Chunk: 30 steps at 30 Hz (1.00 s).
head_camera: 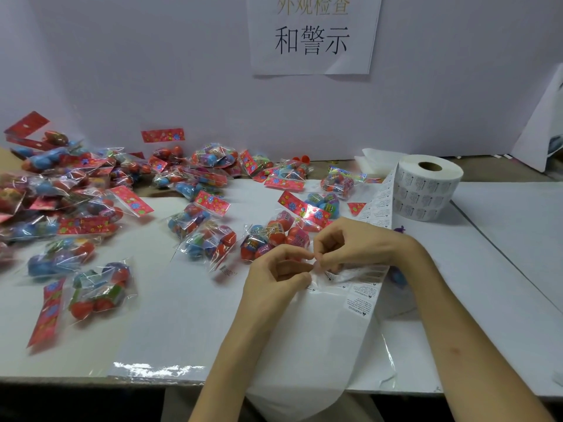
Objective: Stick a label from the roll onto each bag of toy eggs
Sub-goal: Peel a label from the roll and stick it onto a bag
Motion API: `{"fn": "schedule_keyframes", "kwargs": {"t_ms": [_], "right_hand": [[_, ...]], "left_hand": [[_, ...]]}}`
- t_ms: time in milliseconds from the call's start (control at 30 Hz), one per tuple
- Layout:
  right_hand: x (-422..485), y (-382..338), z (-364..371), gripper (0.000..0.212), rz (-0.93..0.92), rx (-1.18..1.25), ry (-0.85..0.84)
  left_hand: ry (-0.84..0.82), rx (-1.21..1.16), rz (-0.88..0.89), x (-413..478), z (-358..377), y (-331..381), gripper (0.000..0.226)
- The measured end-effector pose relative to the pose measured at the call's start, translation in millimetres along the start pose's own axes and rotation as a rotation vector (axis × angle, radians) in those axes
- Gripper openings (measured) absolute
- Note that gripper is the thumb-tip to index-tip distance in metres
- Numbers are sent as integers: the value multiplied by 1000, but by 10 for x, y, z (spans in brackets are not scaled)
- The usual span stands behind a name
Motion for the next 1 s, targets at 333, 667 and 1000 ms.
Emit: {"fn": "schedule_keyframes", "kwargs": {"t_ms": [333,667,1000], "right_hand": [[-17,-21,16,7,30,-24,28],[-44,-30,-17,12,7,-10,42],[-11,19,-14,16,8,-11,48]], "left_hand": [[-23,51,21,1,17,-7,33],[10,48,-4,8,18,-9,39],[-2,51,-39,16,21,-10,36]]}}
Point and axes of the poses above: each hand's wrist, its own x-axis towards the middle knuckle, its own z-axis out of the palm, y = z × x, the point moved 1 cm from there along x, towards the middle knuckle
